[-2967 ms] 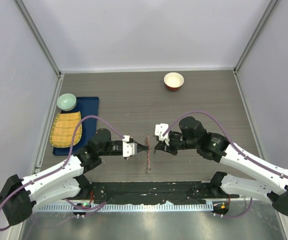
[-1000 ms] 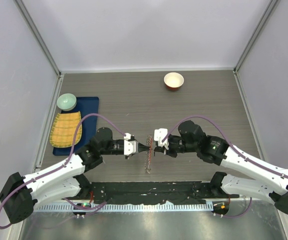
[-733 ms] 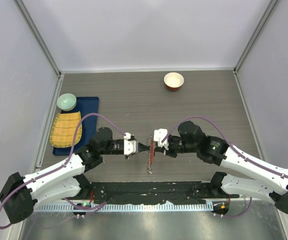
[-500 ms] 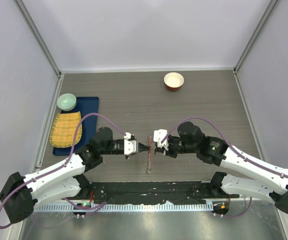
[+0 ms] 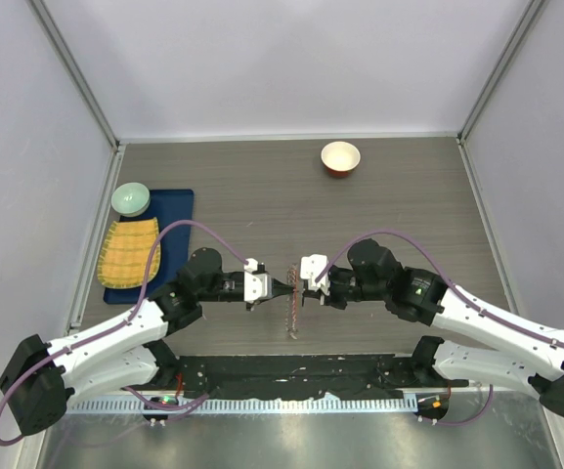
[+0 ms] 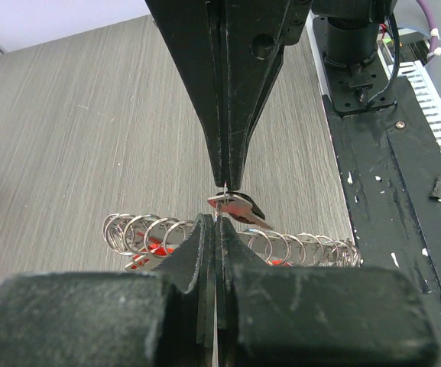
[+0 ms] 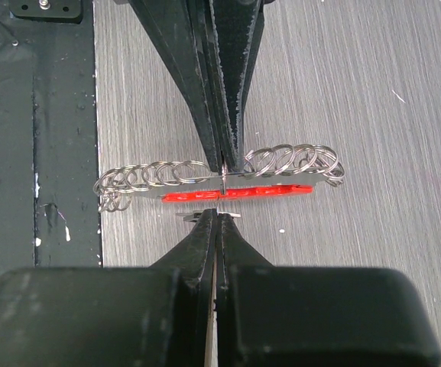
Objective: Put the keys on the keyring
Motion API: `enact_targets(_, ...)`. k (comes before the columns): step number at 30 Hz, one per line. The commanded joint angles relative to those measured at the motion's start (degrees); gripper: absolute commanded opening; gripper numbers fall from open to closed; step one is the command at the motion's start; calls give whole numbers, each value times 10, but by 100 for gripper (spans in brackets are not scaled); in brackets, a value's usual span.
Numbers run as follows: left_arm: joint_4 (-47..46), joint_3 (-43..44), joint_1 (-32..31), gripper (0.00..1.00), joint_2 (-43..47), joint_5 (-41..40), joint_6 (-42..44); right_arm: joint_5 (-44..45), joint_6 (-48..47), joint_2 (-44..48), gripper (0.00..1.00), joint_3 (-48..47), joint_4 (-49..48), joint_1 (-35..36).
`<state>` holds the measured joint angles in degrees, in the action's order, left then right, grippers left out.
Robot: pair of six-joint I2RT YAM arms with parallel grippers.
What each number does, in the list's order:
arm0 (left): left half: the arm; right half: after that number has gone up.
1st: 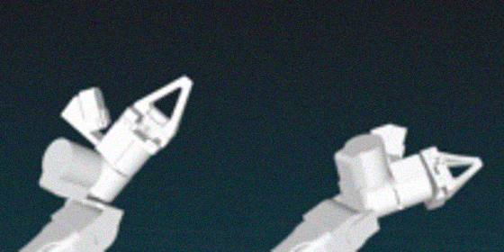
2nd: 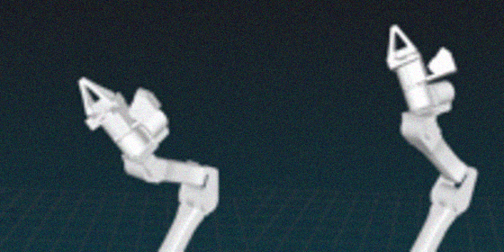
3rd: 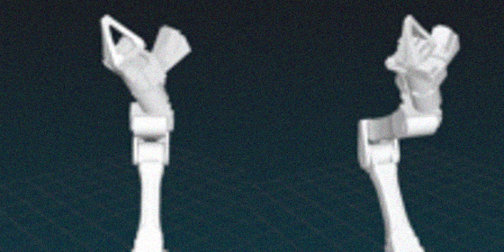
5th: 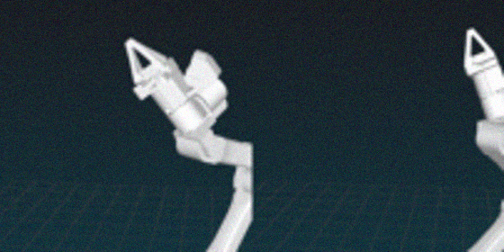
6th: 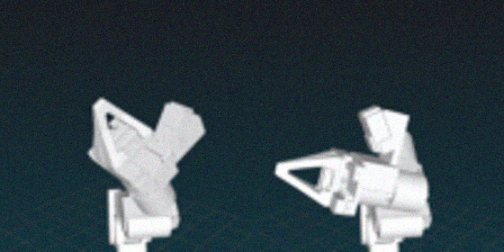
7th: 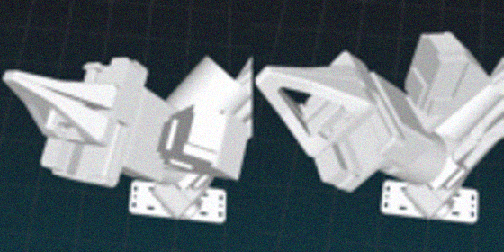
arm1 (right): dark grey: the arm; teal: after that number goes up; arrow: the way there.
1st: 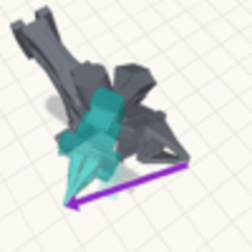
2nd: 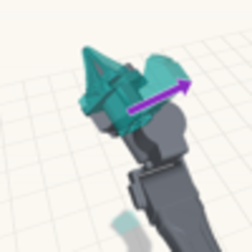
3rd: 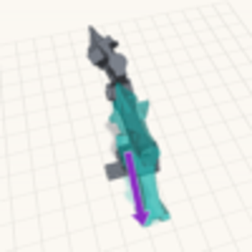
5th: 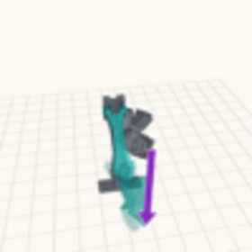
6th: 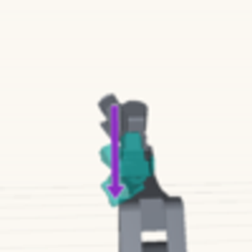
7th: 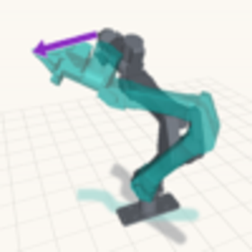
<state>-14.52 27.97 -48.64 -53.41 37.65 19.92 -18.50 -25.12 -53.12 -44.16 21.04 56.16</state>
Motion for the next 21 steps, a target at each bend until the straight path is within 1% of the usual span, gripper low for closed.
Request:
enact_targets(1, -25, 27, 0, 0, 1, 15, -1, 15, -5, 14, 1, -5, -20, 4)
enact_targets(21, -24, 30, 0, 0, -5, 29, -1, 22, -5, 8, 1, -4, -23, 9)
